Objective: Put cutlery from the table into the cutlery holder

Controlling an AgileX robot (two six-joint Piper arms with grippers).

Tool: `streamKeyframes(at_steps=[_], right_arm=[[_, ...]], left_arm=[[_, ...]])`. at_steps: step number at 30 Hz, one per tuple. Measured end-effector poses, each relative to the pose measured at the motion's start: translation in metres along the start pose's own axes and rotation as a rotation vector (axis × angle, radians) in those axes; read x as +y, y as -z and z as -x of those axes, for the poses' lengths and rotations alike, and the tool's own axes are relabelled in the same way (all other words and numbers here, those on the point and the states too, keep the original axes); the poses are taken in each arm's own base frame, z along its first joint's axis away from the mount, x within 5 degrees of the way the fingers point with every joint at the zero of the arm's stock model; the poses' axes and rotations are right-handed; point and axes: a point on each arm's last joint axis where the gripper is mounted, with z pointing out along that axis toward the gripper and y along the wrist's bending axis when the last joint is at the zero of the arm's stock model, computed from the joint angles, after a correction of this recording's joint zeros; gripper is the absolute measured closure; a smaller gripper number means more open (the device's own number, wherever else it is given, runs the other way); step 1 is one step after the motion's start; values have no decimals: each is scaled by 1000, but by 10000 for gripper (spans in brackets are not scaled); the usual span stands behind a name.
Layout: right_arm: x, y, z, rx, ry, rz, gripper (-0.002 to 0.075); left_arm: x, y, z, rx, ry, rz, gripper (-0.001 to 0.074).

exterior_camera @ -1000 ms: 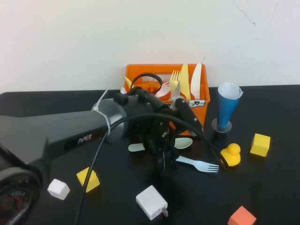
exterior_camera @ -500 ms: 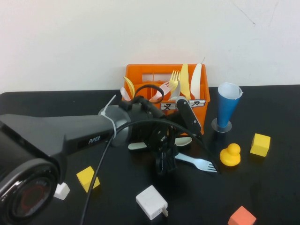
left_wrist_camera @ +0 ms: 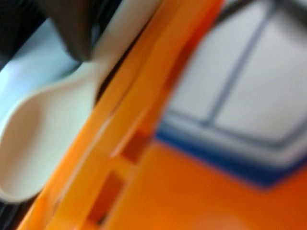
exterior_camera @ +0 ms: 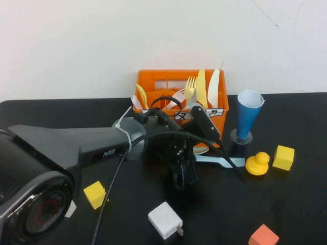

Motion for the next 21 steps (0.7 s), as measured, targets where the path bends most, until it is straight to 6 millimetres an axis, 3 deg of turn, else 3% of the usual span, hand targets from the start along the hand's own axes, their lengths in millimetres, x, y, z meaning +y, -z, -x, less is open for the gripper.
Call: streamKeyframes(at_steps=[3,6,12,21], right_arm=[[0,0,0,0,0,0,730],[0,0,0,0,0,0,730],[0,0,0,0,0,0,730],[0,0,0,0,0,0,730]], left_arm=[[0,0,-4,46,6,-7,636],[-1,1,-7,78,19,-18,709],[-5,5,-13,186,21,-50,734],[-24,32,-14,302,23,-131,736]])
